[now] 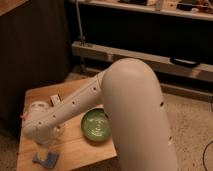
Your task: Place the white sponge in the ceramic bowl
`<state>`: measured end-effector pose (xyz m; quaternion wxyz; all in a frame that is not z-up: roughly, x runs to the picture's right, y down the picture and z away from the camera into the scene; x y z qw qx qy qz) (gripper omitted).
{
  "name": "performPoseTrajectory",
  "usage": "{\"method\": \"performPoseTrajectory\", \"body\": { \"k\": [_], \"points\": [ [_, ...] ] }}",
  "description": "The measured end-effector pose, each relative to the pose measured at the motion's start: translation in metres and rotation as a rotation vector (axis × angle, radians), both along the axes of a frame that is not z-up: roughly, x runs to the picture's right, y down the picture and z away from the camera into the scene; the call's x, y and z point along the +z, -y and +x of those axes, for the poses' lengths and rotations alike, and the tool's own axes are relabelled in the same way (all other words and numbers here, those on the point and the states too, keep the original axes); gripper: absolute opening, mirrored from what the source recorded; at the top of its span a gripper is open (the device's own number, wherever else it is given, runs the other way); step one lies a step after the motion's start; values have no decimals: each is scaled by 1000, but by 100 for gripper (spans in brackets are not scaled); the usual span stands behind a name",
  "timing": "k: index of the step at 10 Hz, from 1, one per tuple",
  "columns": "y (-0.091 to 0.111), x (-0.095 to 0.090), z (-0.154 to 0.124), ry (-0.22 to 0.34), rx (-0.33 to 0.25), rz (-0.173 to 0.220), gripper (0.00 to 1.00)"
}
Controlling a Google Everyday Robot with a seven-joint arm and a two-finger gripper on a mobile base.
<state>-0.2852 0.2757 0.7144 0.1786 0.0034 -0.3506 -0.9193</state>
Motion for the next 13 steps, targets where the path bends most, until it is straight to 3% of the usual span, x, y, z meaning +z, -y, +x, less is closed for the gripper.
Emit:
{"method": "performPoseTrajectory", "body": {
  "k": [1, 4, 10, 13],
  "points": [
    [-8, 1, -7, 12, -9, 3, 80],
    [-27, -22, -22, 31, -35, 7, 80],
    [-27, 9, -20, -33, -14, 1, 80],
    [-40, 1, -27, -21, -32, -4, 80]
  ]
}}
